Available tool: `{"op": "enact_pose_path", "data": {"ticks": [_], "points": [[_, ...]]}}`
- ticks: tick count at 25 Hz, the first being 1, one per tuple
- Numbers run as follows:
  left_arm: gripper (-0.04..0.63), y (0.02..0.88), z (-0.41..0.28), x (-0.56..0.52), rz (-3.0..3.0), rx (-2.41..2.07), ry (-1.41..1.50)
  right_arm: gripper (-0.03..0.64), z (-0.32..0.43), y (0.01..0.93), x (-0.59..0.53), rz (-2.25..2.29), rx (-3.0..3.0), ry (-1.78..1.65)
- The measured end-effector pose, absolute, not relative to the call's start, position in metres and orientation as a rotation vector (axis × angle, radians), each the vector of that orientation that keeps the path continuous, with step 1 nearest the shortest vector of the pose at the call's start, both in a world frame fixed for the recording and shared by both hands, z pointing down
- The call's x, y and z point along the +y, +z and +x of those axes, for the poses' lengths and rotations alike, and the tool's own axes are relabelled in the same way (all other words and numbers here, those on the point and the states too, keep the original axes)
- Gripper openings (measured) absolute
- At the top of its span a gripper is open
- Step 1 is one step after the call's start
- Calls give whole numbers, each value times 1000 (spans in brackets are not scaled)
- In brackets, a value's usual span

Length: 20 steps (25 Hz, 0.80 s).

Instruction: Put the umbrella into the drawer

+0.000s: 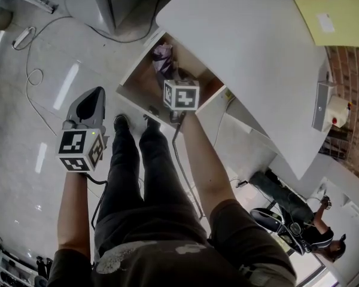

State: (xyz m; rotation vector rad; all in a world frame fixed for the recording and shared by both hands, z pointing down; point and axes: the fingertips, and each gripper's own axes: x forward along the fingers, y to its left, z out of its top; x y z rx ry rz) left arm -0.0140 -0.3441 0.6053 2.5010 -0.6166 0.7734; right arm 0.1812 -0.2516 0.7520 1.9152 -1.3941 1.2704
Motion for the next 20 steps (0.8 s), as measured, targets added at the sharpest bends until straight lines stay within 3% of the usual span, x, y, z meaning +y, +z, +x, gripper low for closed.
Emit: {"op": "enact_pose_path", "data": {"ticks": [20], "points": [[9, 446, -38, -347, 2569, -572, 640, 304, 138, 510, -273, 2043, -1653, 1037]]}}
